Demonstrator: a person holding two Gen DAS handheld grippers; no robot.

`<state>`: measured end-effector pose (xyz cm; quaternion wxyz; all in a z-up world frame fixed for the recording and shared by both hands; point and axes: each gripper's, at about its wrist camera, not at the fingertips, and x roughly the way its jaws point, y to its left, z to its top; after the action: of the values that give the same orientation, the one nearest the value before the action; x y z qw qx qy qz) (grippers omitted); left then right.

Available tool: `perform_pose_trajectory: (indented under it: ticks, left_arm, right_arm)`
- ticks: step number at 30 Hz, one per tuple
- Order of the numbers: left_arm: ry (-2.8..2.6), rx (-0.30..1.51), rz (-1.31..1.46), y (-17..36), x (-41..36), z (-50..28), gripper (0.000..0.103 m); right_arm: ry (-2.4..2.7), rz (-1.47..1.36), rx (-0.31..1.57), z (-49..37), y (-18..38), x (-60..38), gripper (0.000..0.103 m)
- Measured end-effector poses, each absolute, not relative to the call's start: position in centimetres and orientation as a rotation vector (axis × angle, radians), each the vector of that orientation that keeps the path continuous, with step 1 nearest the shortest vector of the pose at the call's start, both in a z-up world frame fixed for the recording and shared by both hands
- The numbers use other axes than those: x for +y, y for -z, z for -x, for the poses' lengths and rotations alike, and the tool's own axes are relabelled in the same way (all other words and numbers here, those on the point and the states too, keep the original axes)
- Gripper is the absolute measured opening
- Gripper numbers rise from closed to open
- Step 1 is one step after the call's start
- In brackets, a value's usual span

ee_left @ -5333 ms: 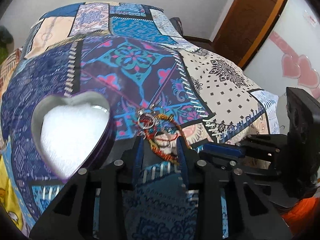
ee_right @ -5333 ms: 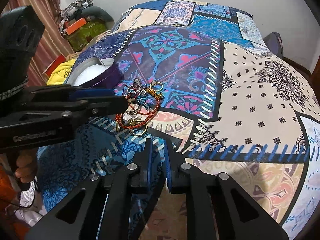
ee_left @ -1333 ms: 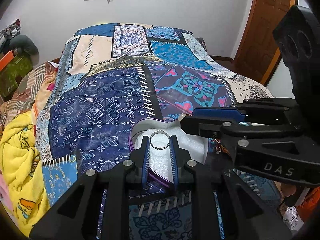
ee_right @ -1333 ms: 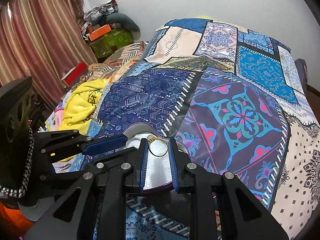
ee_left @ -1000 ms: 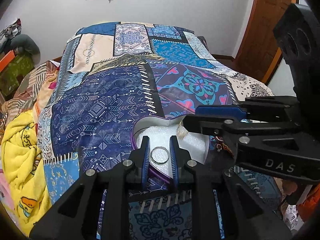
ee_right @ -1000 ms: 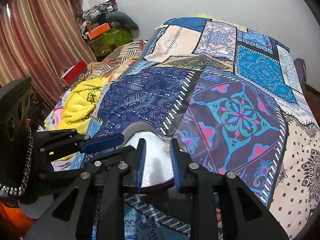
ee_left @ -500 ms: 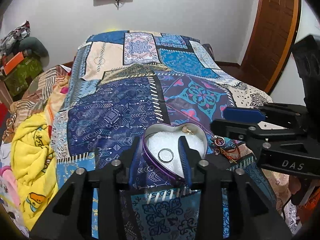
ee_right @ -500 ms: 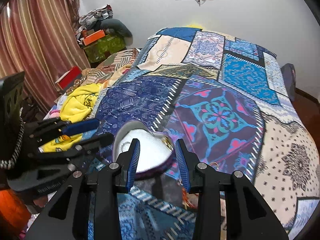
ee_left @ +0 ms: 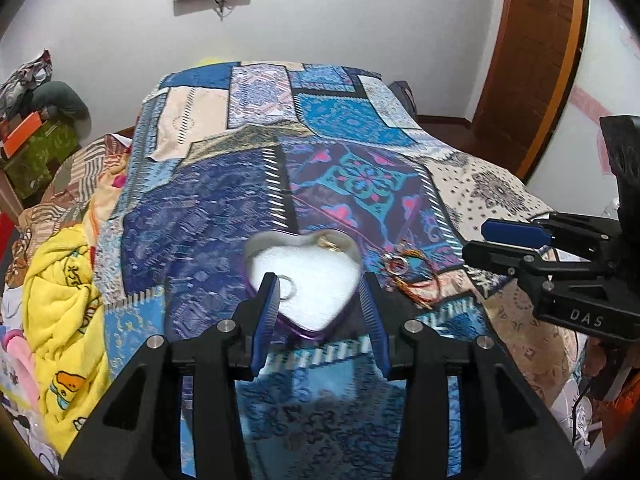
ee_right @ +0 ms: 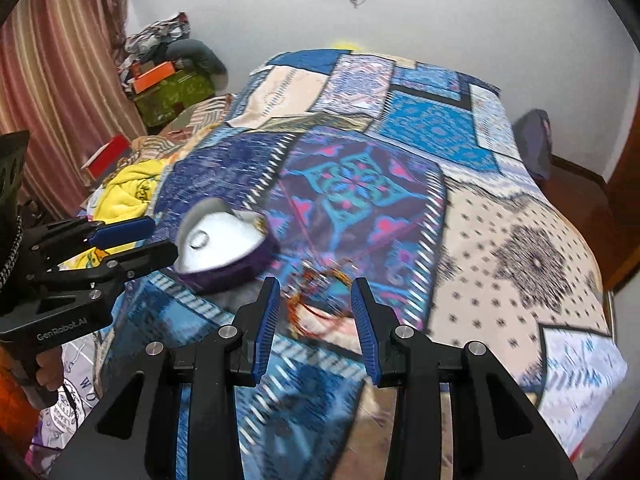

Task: Organize jewelry
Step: 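Move the left tool back to the jewelry pile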

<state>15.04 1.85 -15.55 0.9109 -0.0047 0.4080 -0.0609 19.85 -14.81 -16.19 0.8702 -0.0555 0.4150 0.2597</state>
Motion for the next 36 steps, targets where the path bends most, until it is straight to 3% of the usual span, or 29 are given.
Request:
perform_pose_trajectory:
  ticks: [18, 36]
  left_arm:
    - [0.272, 1.004, 0.058, 20.8, -4.0, -18.5, 0.041]
    - [0.235, 1.0, 0.015, 22.4, -5.8, -24.2, 0.032]
  right_arm:
    - [-0.455, 0.06, 0.975, -20.5, 19.7, -20.5, 0.034]
    - [-0.5, -0.006, 0.986, -23.4, 20.6, -20.3, 0.034]
